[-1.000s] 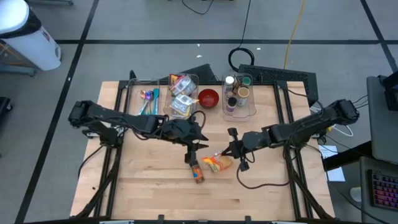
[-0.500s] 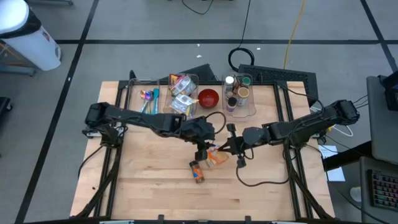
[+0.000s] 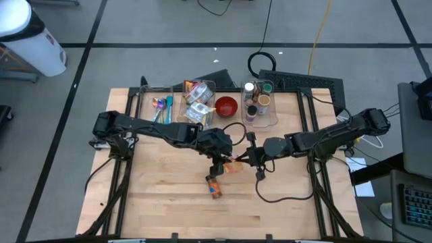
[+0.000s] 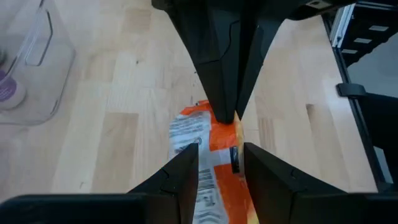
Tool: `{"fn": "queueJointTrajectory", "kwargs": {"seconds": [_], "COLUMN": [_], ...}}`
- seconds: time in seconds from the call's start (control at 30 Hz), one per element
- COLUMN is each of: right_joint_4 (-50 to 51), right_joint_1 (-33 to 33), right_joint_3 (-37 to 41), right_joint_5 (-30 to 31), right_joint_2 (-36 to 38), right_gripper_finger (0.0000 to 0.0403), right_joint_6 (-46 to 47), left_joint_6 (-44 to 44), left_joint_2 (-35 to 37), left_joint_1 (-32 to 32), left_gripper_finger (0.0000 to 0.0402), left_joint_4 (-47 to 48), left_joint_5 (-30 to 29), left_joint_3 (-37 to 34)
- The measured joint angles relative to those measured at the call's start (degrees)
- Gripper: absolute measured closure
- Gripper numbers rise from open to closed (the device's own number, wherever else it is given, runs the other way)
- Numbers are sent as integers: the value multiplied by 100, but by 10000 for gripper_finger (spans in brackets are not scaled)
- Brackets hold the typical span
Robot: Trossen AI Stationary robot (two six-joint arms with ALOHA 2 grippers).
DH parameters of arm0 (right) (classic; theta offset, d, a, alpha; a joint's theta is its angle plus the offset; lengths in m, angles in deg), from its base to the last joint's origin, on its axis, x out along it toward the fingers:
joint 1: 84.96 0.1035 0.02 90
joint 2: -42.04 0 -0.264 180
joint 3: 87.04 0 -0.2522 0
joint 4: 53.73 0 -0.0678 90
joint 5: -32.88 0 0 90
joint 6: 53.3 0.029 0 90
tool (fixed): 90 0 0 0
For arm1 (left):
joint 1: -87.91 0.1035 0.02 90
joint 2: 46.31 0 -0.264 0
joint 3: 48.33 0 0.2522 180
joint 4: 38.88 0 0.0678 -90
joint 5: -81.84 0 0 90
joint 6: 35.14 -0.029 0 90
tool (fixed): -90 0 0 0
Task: Pick & Place Food Item
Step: Put the orange noodle pack into the middle transparent bin
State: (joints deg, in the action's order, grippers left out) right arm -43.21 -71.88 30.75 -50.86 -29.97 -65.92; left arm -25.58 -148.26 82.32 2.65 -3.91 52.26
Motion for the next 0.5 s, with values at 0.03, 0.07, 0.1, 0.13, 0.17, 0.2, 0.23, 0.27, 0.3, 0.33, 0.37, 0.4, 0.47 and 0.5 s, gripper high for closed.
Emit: {"fn": "queueJointTrajectory", "kwargs": {"seconds": [0.03, 0.07, 0.1, 0.13, 0.17, 0.2, 0.23, 0.27, 0.3, 0.33, 0.37, 0.4, 0.47, 0.5], "right_joint_4": [-9, -41, -83, -116, -139, -159, -175, -179, -179, -179, -179, -179, -194, -195], "right_joint_1": [0, 0, 0, 0, 0, 0, 0, 0, 0, 0, 0, 0, 0, 0], "right_joint_3": [0, 0, 0, 0, 0, 0, 0, 0, 0, 0, 0, 0, 0, 0], "right_joint_5": [0, 0, 0, 0, -2, -2, -2, -2, -2, -2, -2, -2, -2, -2], "right_joint_2": [0, 0, 0, 0, 0, 0, 0, 0, 0, 0, 0, 0, 0, 0], "right_gripper_finger": [403, 403, 403, 403, 403, 403, 403, 403, 403, 403, 403, 403, 403, 403], "right_joint_6": [-9, -9, -9, -10, -11, -11, -11, -11, -11, -11, -11, -11, -11, -11], "left_joint_6": [2, 15, 20, 20, 20, 21, 22, 22, 22, 22, 22, 22, -2, -11], "left_joint_2": [0, 0, 0, 0, 0, 0, 0, 0, 0, 0, 0, 0, 0, 0], "left_joint_1": [0, 0, 0, 0, 0, -2, -2, -2, -1, 0, 0, 0, -2, 0], "left_gripper_finger": [270, 270, 270, 270, 270, 270, 270, 270, 270, 270, 270, 271, 279, 287], "left_joint_4": [11, 20, 35, 45, 55, 65, 72, 77, 84, 92, 112, 138, 199, 220], "left_joint_5": [-4, -4, -12, -18, -22, -23, -23, -23, -25, -25, -25, -26, -28, -28], "left_joint_3": [0, 0, 0, 0, 0, 0, 0, 0, 0, 0, 0, 0, 0, 0]}}
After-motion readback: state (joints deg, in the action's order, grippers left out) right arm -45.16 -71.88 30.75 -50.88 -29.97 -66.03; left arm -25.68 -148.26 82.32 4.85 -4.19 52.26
